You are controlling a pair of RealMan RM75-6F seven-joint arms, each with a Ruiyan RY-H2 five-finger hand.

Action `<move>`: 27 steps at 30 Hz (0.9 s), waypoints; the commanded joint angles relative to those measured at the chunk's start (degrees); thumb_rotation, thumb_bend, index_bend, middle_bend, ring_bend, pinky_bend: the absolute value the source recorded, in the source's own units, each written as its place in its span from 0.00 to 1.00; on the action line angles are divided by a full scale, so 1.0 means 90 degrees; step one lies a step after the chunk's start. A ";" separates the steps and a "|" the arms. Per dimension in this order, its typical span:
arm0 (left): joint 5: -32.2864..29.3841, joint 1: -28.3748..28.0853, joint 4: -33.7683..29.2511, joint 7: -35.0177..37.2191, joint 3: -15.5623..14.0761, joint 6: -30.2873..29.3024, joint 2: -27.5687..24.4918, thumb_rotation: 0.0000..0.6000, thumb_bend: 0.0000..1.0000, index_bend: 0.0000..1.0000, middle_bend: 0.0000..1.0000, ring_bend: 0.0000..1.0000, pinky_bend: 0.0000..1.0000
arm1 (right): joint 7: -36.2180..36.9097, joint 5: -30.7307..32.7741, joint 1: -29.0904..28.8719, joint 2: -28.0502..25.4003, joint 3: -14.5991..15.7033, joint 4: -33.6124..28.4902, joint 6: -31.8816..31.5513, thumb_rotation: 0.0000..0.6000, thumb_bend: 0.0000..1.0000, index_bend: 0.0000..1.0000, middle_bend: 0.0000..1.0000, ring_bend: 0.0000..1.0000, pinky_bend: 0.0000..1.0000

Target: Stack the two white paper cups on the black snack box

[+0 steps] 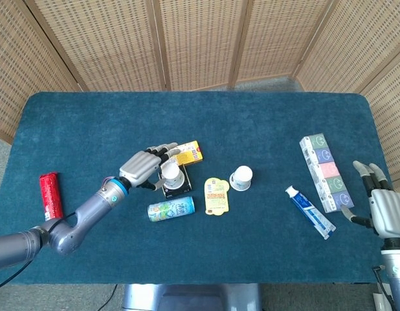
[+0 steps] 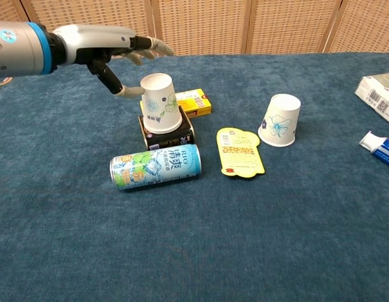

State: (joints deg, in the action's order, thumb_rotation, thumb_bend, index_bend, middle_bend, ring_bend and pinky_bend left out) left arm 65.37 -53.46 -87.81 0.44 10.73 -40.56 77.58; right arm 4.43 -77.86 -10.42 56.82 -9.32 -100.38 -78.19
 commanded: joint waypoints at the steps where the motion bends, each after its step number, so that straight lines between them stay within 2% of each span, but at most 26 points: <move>1: 0.0114 0.0147 -0.0267 0.0231 0.0007 -0.0078 -0.0271 1.00 0.48 0.00 0.00 0.00 0.09 | -0.0037 0.0010 -0.0058 -0.0017 -0.0022 0.0008 0.0070 1.00 0.28 0.00 0.09 0.00 0.30; 9: 0.0602 0.0684 -0.1022 0.0818 -0.0150 -0.0392 -0.1208 1.00 0.48 0.00 0.00 0.00 0.08 | -0.0253 0.0057 -0.0357 0.0019 -0.0098 0.0038 0.0421 1.00 0.28 0.00 0.00 0.00 0.27; 17: 0.0964 0.1294 -0.1586 0.1092 -0.0422 -0.0849 -0.2098 1.00 0.48 0.00 0.00 0.00 0.06 | -0.0748 0.0065 -0.0748 0.0136 -0.0155 -0.0061 0.0799 1.00 0.28 0.00 0.00 0.00 0.27; 27: 0.1436 0.2268 -0.2048 0.1392 -0.0954 -0.1628 -0.2855 1.00 0.48 0.00 0.00 0.00 0.06 | -0.1919 0.0491 -0.1294 0.0501 -0.0236 -0.0308 0.1250 1.00 0.28 0.00 0.00 0.00 0.27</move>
State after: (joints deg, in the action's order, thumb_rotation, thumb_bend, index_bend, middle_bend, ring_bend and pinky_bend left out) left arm 77.56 -34.27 -105.58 12.24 2.96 -54.05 52.67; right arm -10.84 -74.36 -20.92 60.24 -11.22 -102.70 -67.64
